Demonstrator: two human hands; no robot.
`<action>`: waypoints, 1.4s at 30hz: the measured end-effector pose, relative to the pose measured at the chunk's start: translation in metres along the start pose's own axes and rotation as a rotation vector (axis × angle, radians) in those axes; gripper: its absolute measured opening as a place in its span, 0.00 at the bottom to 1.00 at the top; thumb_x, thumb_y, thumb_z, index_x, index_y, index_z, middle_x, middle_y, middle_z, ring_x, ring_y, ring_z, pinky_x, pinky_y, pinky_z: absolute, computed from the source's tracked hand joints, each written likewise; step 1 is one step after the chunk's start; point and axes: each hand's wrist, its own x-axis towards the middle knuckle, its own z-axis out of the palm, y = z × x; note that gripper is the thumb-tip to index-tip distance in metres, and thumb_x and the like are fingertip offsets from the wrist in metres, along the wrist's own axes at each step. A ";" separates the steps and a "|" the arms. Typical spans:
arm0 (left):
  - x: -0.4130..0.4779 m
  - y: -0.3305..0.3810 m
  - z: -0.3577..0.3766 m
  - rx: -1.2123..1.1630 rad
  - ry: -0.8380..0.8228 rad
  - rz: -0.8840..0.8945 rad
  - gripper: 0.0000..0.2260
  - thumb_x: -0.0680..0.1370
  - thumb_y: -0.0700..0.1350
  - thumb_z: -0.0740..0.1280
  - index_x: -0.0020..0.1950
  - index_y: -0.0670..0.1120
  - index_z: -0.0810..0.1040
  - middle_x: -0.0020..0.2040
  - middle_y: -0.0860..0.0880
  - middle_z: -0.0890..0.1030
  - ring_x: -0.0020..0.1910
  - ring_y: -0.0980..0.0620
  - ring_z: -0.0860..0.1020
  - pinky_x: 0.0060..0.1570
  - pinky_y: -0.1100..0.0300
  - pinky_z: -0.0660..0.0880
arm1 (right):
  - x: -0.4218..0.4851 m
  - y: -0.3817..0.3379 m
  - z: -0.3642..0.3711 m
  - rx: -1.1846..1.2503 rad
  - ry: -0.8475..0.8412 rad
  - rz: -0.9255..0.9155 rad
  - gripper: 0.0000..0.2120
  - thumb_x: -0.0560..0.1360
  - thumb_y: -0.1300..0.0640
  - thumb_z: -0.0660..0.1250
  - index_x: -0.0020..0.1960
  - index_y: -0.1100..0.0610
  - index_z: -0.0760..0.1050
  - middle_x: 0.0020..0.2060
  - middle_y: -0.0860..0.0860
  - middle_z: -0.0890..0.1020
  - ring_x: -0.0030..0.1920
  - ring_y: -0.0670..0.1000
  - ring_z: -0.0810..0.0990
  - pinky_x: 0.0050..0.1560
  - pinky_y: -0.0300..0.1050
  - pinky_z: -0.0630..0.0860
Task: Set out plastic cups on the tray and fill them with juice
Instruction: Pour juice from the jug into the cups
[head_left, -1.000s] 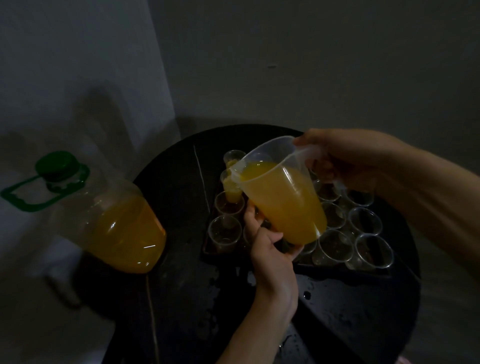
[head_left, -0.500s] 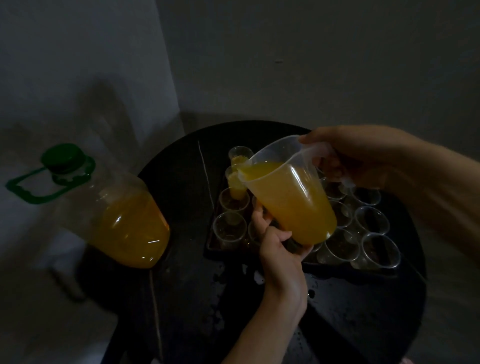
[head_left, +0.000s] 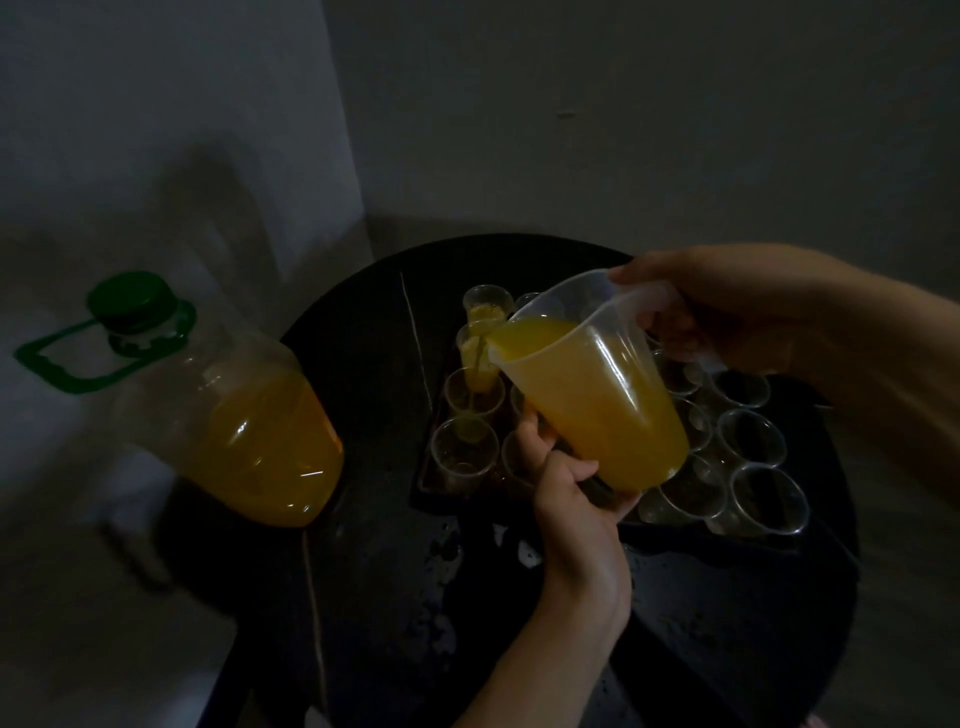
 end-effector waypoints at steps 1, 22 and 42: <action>0.000 0.000 0.000 0.001 0.000 -0.001 0.29 0.76 0.35 0.54 0.71 0.61 0.69 0.65 0.53 0.74 0.62 0.47 0.76 0.60 0.31 0.75 | 0.000 0.000 0.000 0.005 0.006 0.001 0.15 0.77 0.45 0.66 0.52 0.57 0.77 0.27 0.50 0.70 0.27 0.48 0.67 0.35 0.44 0.63; -0.002 0.000 0.001 0.024 -0.001 -0.024 0.29 0.75 0.36 0.56 0.70 0.62 0.69 0.67 0.51 0.74 0.62 0.47 0.76 0.61 0.33 0.75 | -0.007 -0.002 0.006 0.024 0.045 0.008 0.13 0.79 0.48 0.65 0.45 0.57 0.76 0.34 0.55 0.74 0.36 0.53 0.70 0.41 0.45 0.66; -0.005 0.000 0.003 0.031 -0.013 -0.022 0.28 0.75 0.36 0.56 0.70 0.61 0.69 0.66 0.51 0.74 0.62 0.47 0.75 0.60 0.34 0.75 | -0.006 0.000 0.003 0.022 0.043 0.003 0.12 0.79 0.47 0.65 0.44 0.56 0.75 0.21 0.48 0.70 0.23 0.46 0.66 0.31 0.42 0.63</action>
